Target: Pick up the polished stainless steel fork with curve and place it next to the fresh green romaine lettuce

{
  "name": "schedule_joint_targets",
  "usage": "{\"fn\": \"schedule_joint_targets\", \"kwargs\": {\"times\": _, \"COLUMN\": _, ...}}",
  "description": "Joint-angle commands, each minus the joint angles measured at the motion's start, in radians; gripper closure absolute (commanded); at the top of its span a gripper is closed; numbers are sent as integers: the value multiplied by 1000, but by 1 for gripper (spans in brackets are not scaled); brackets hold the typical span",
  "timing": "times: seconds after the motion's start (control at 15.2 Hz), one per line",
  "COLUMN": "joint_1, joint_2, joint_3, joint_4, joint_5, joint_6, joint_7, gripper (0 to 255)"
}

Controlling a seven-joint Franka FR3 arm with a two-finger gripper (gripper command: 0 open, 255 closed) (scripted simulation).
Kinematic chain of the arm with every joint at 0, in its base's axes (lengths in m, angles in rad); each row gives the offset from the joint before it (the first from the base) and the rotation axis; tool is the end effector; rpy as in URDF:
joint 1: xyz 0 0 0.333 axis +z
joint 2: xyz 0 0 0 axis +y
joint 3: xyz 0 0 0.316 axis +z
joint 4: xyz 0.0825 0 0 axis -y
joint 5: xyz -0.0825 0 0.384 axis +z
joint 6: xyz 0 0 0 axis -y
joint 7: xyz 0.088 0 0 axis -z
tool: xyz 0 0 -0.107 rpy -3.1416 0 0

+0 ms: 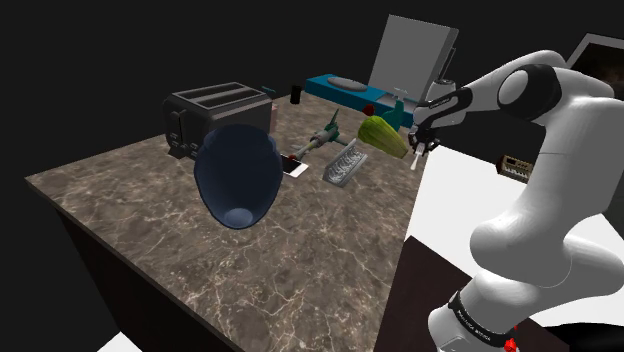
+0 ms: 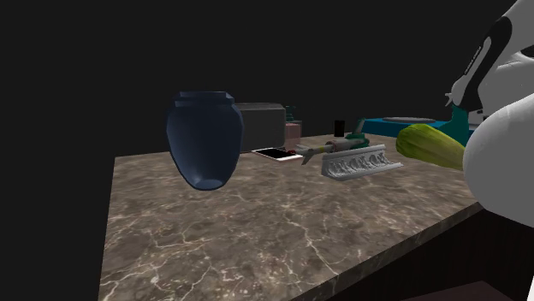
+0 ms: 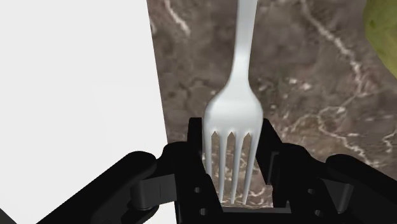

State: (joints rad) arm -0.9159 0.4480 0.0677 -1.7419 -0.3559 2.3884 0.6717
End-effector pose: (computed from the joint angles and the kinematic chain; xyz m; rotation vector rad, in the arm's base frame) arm 0.4435 -0.5149 0.3399 2.2940 -1.7317 0.2571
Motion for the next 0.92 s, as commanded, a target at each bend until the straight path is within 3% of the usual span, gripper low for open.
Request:
{"fn": "schedule_joint_targets", "kwargs": {"times": 0.0, "joint_1": 0, "joint_2": 5, "joint_3": -1, "joint_4": -5, "joint_5": -3, "joint_6": 10, "joint_7": 3, "gripper": 255}}
{"fn": "schedule_joint_targets", "kwargs": {"times": 0.4, "joint_1": 0, "joint_2": 5, "joint_3": -1, "joint_4": -4, "joint_5": -3, "joint_6": 9, "joint_7": 3, "gripper": 255}}
{"fn": "schedule_joint_targets", "kwargs": {"times": 0.46, "joint_1": 0, "joint_2": 5, "joint_3": -1, "joint_4": -4, "joint_5": -3, "joint_6": 9, "joint_7": 3, "gripper": 0}}
{"fn": "schedule_joint_targets", "kwargs": {"times": 0.86, "joint_1": 1, "joint_2": -20, "joint_3": 3, "joint_4": -9, "joint_5": 3, "joint_6": -11, "joint_7": 0, "gripper": 0}}
